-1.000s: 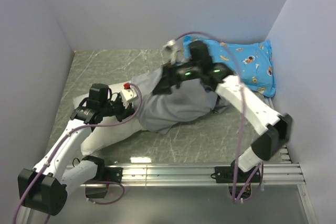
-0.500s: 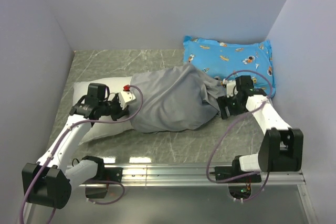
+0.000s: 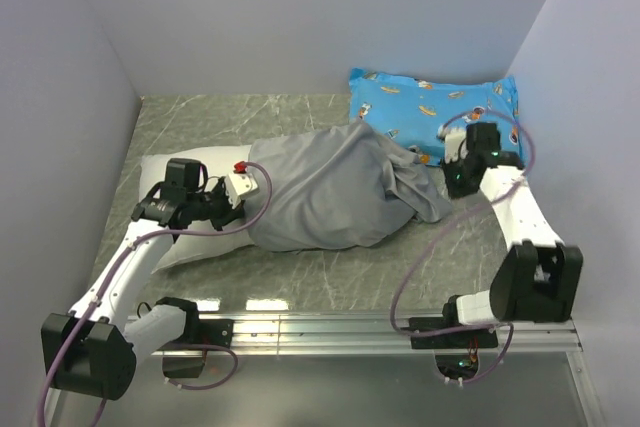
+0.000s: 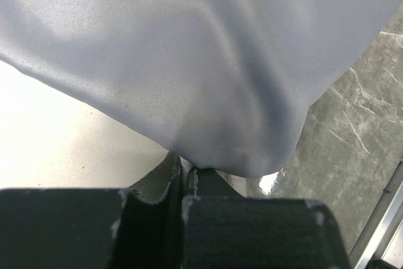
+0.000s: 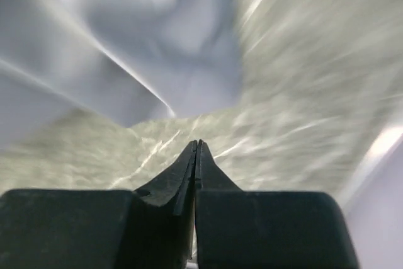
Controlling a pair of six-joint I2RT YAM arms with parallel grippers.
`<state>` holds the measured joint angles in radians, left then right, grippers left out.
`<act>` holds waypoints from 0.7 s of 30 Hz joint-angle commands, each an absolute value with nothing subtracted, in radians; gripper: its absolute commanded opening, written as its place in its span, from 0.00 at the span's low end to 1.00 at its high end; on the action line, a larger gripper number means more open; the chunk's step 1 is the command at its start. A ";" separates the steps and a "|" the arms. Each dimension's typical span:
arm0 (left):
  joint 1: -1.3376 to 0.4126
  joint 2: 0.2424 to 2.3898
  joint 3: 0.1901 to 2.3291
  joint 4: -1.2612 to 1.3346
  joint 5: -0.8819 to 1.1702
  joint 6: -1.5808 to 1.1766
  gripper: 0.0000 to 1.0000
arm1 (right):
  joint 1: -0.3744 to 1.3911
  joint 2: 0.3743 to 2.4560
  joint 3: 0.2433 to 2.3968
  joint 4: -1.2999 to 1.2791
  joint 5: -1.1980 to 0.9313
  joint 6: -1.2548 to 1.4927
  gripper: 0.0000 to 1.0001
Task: Put the pillow into the pillowcase
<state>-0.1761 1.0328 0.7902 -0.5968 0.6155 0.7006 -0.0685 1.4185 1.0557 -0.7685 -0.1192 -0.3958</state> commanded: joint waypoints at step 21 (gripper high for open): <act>-0.155 1.066 0.798 -0.542 0.607 0.712 0.00 | -0.074 1.618 1.084 -0.650 -0.100 -0.551 0.12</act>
<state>-0.1669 1.0519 0.7902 -0.5816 0.6308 0.6975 -0.0700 1.6478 1.0370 -0.7139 -0.0830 -0.5537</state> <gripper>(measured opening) 0.041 0.266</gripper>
